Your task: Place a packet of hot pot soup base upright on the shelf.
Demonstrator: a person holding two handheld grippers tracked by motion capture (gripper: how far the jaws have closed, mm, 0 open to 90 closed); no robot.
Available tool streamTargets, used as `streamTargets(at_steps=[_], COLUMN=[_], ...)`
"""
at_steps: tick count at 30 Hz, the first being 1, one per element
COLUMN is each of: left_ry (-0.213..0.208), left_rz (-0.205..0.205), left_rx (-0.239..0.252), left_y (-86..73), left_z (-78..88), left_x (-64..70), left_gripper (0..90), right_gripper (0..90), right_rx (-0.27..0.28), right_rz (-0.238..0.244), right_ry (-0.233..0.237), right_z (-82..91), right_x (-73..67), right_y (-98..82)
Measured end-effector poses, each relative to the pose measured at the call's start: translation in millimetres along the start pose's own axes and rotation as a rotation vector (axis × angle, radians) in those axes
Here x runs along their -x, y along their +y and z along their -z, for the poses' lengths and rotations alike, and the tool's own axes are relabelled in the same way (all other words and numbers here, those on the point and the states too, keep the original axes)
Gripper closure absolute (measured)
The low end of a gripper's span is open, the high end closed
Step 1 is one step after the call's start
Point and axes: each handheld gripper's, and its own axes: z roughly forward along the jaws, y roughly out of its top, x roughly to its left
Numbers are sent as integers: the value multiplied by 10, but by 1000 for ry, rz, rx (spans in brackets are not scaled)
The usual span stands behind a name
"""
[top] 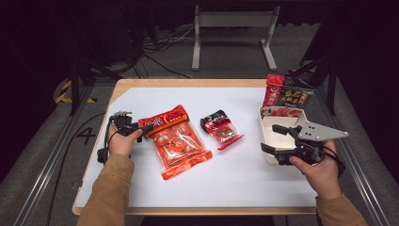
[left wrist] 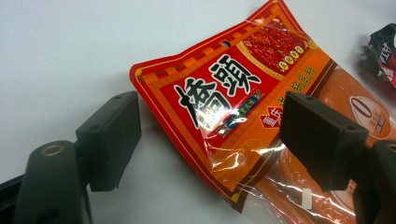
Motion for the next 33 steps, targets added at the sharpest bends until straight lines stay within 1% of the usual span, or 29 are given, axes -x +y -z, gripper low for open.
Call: streamTargets(at_steps=[2,3,4,6,9,10,11,13,15,17,19,21,22,25,27,28,29,30,31,33], left_ry=[-7,-7,-21,-33,-37,-48,-63,-72,-84,-82,-72,-62,-61,-39,-12,-2,-2,-16,-15,-2], left_rz=[8,1,13,19,10,13,24,13,17,15,10,21,20,8,-28,-51,-51,-66,-74,-107], left_rx=[-8,-9,-11,-13,-13,-10,0,10,15,8,-1,4,8,3,3,1,1,8,8,13], left_y=[-6,-6,-10,-14,-13,-13,-12,-3,-1,-6,-18,-17,-16,-16,-5,3,3,25,33,52], left_z=[-19,-26,-40,-59,-62,-61,-63,-55,-59,-90,-129,-132,-135,-128,-107,-84,-84,-37,-25,3], left_x=[0,-8,-6,-5,-8,-10,-4,1,13,18,8,3,-2,5,20,31,31,69,86,129], left_gripper=[237,241,253,272,310,310,330,363,386,395,416,490,515,626,708,781,848,882,893,899], right_gripper=[242,242,242,242,242,242,243,243,242,242,242,241,241,241,240,239,239,240,244,244], right_rx=[-2,-3,-3,-3,-4,-3,-3,-5,-6,-8,-7,-8,-7,-10,-12,-15,-17,-21,-26,-30], right_rz=[-3,-3,-3,-4,-4,-4,-1,-3,-3,1,-3,-1,-1,-3,-5,-8,-9,-13,-16,-17], right_ry=[0,1,1,0,0,0,0,1,2,3,3,5,5,4,6,7,9,6,3,1], right_z=[-2,-3,-3,-3,-4,-5,-8,-13,-16,-18,-17,-9,-6,-8,-19,-26,-34,-43,-48,-52], right_x=[-3,-2,-3,-2,-2,-2,0,0,-4,-7,-14,-18,-18,-7,0,3,10,18,23,25], right_y=[-2,-2,-2,-3,-5,-7,-9,-12,-13,-12,-9,-7,-8,-16,-25,-31,-39,-48,-54,-58])
